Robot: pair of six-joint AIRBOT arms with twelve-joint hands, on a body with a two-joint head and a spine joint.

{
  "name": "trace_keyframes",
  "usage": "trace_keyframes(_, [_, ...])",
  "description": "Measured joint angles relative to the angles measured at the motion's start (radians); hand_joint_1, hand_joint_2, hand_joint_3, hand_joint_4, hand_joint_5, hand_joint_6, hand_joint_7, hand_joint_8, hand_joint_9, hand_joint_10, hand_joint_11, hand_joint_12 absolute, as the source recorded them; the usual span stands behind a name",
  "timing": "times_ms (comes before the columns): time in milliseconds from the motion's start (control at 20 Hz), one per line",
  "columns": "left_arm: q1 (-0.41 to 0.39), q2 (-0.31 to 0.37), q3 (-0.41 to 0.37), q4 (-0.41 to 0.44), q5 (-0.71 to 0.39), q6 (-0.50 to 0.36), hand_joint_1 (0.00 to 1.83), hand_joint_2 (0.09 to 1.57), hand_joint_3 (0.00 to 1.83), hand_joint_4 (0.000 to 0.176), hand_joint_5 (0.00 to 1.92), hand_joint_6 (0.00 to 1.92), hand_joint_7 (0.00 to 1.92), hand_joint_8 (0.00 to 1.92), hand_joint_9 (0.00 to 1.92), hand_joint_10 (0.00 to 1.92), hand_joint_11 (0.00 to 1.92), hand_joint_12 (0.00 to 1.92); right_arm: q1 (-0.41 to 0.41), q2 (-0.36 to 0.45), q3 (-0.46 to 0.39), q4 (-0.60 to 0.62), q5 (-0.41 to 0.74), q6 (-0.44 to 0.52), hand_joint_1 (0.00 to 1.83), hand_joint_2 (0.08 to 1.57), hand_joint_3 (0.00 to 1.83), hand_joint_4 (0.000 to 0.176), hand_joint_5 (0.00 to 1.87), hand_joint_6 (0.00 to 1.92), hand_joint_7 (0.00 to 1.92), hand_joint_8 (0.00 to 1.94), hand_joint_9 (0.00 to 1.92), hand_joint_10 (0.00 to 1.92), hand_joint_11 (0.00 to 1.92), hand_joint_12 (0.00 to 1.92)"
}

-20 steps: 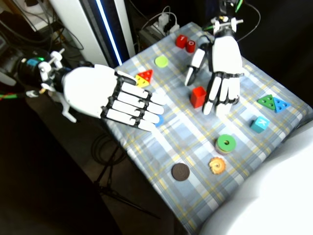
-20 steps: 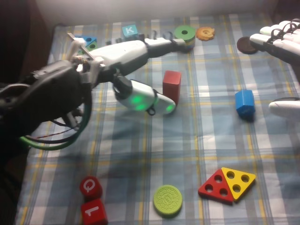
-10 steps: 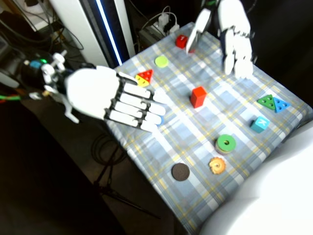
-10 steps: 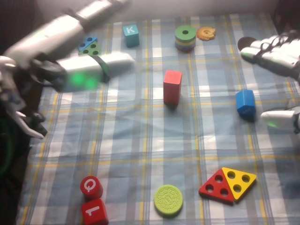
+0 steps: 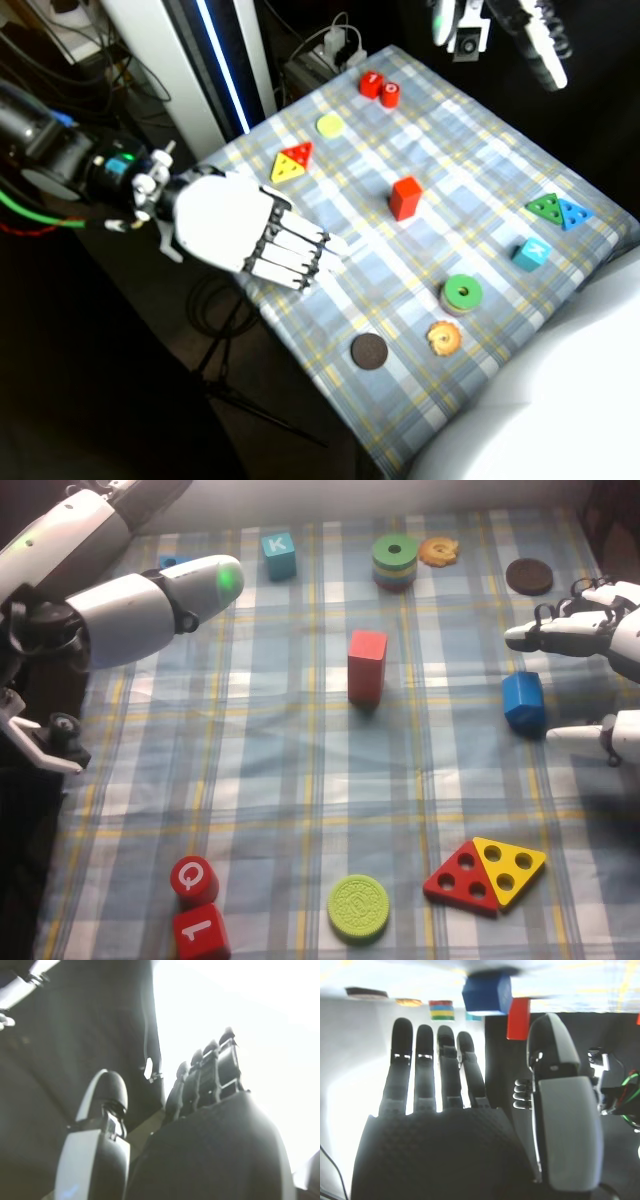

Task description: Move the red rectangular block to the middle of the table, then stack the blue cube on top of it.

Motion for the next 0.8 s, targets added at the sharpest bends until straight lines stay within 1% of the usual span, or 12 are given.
trace_keyframes(100, [0.003,0.000,0.000,0.000,-0.001,0.000,0.48,1.35,0.00,0.025,0.00,0.00,0.00,0.00,0.00,0.00,0.00,0.00,0.002,-0.005,0.005,0.003,-0.002,0.000,0.70,1.18,0.00,0.000,0.39,0.14,0.25,0.66,0.00,1.14,0.00,1.62])
trace_keyframes(200, [0.003,0.000,-0.002,0.001,-0.006,0.000,0.50,1.35,0.00,0.025,0.00,0.00,0.00,0.00,0.00,0.00,0.00,0.00,0.012,-0.016,0.017,0.006,-0.015,0.000,0.66,1.18,0.00,0.000,0.37,0.24,0.20,0.89,0.00,1.25,0.00,1.70])
trace_keyframes(350, [0.008,0.001,-0.008,0.000,-0.016,0.000,0.52,1.36,0.00,0.024,0.00,0.00,0.00,0.00,0.00,0.00,0.00,0.00,0.017,-0.035,0.032,0.017,-0.020,-0.001,0.62,1.19,0.00,0.000,0.31,0.41,0.22,0.93,0.00,1.43,0.00,1.83])
trace_keyframes(400, [0.008,0.001,-0.008,0.000,-0.017,0.000,0.50,1.36,0.00,0.036,0.00,0.00,0.00,0.00,0.00,0.00,0.00,0.00,0.017,-0.043,0.035,0.022,-0.029,-0.002,0.60,1.19,0.00,0.000,0.30,0.42,0.22,0.93,0.00,1.41,0.00,1.80])
trace_keyframes(450, [0.008,0.002,-0.008,0.000,-0.017,0.000,0.53,1.36,0.00,0.024,0.00,0.00,0.00,0.00,0.00,0.00,0.00,0.00,0.019,-0.050,0.040,0.022,-0.040,-0.004,0.60,1.19,0.00,0.000,0.32,0.44,0.24,0.93,0.01,1.39,0.00,1.77])
trace_keyframes(500, [0.008,0.003,-0.008,0.000,-0.017,0.000,0.55,1.36,0.00,0.026,0.00,0.00,0.00,0.00,0.00,0.00,0.00,0.00,0.021,-0.057,0.044,0.026,-0.045,-0.003,0.62,1.17,0.00,0.000,0.36,0.53,0.31,0.96,0.05,1.38,0.00,1.78])
trace_keyframes(550, [0.009,0.003,-0.008,0.000,-0.019,0.000,0.56,1.36,0.00,0.019,0.00,0.00,0.00,0.00,0.00,0.00,0.00,0.00,0.022,-0.063,0.048,0.030,-0.049,-0.006,0.65,1.17,0.00,0.000,0.38,0.63,0.34,0.96,0.08,1.39,0.00,1.84])
trace_keyframes(600, [0.011,0.003,-0.008,0.000,-0.022,0.000,0.53,1.36,0.00,0.035,0.00,0.00,0.00,0.00,0.00,0.00,0.00,0.00,0.023,-0.068,0.052,0.037,-0.052,-0.014,0.69,1.17,0.00,0.000,0.40,0.72,0.39,0.95,0.12,1.42,0.00,1.90])
trace_keyframes(650, [0.015,0.003,-0.008,0.000,-0.022,0.000,0.53,1.36,0.00,0.034,0.00,0.00,0.00,0.00,0.00,0.00,0.00,0.00,0.029,-0.069,0.052,0.043,-0.065,-0.027,0.74,1.19,0.00,0.000,0.47,0.81,0.48,1.00,0.19,1.49,0.00,1.92])
trace_keyframes(700, [0.015,0.003,-0.008,-0.002,-0.021,0.000,0.53,1.36,0.00,0.036,0.00,0.00,0.00,0.00,0.00,0.00,0.00,0.00,0.029,-0.069,0.052,0.045,-0.067,-0.030,0.86,1.27,0.00,0.039,0.61,1.35,0.52,1.06,0.24,1.55,0.00,1.92])
trace_keyframes(750, [0.015,0.004,-0.008,0.000,-0.022,0.000,0.53,1.36,0.00,0.040,0.00,0.00,0.00,0.00,0.00,0.00,0.00,0.00,0.035,-0.069,0.054,0.045,-0.068,-0.032,1.05,1.30,0.00,0.010,0.61,1.44,0.66,1.45,0.29,1.65,0.03,1.92])
trace_keyframes(800, [0.015,0.007,-0.010,-0.001,-0.022,0.000,0.53,1.36,0.00,0.034,0.00,0.00,0.00,0.00,0.00,0.00,0.00,0.00,0.040,-0.071,0.056,0.048,-0.068,-0.037,1.10,1.30,0.00,0.000,0.64,1.40,0.68,1.57,0.29,1.75,0.03,1.92])
